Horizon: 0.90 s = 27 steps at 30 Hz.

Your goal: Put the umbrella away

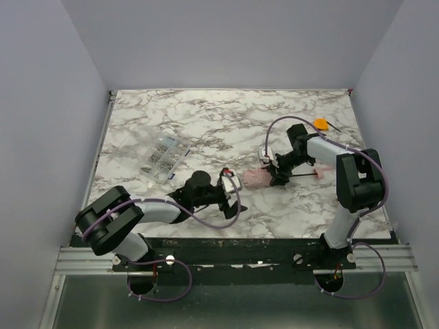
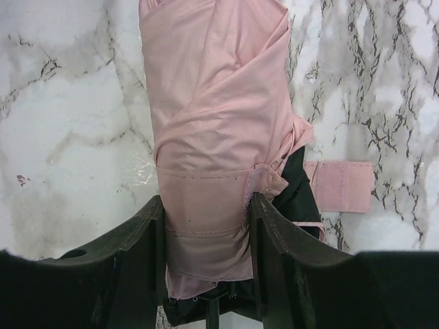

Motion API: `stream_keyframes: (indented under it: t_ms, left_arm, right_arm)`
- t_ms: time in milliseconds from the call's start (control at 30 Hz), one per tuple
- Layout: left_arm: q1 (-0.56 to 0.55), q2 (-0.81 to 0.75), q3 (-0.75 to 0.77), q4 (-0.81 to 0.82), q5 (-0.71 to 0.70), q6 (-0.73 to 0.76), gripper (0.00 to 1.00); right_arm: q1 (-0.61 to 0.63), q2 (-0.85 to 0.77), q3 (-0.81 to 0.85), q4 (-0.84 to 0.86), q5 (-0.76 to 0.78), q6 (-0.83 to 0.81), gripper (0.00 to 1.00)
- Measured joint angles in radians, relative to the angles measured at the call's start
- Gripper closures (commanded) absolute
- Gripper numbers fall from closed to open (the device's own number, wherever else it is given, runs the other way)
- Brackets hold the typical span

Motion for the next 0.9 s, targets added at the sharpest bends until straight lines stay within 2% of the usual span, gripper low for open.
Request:
stream_keyframes:
  t_ms: [167, 267, 333, 400, 500, 600, 733, 900]
  left_arm:
    - [-0.27, 0.001, 0.069, -0.077, -0.167, 0.255, 0.02]
    - [-0.335, 0.086, 0.169, -0.107, -0.294, 0.393, 0.02]
    - [-0.344, 0.161, 0.233, -0.125, -0.363, 0.462, 0.03]
    - [-0.344, 0.232, 0.292, -0.15, -0.42, 0.52, 0.08]
    - [-0.341, 0.305, 0.354, -0.183, -0.46, 0.573, 0.19]
    - [-0.325, 0.376, 0.428, -0.238, -0.48, 0.605, 0.21]
    - [-0.299, 0.4, 0.456, -0.261, -0.488, 0.622, 0.28]
    - [-0.262, 0.425, 0.5, -0.304, -0.486, 0.636, 0.31]
  right_arm:
    - [-0.009, 0.042, 0.041, -0.045, -0.024, 0.035, 0.75]
    - [-0.01, 0.056, 0.059, -0.064, -0.027, 0.051, 0.75]
    - [-0.01, 0.063, 0.068, -0.075, -0.029, 0.06, 0.75]
    - [-0.01, 0.07, 0.077, -0.084, -0.03, 0.065, 0.75]
    - [-0.01, 0.076, 0.085, -0.093, -0.031, 0.073, 0.75]
    - [-0.01, 0.079, 0.088, -0.097, -0.031, 0.074, 0.75]
    - [-0.01, 0.079, 0.088, -0.097, -0.031, 0.073, 0.75]
    - [-0.01, 0.084, 0.092, -0.103, -0.032, 0.072, 0.75]
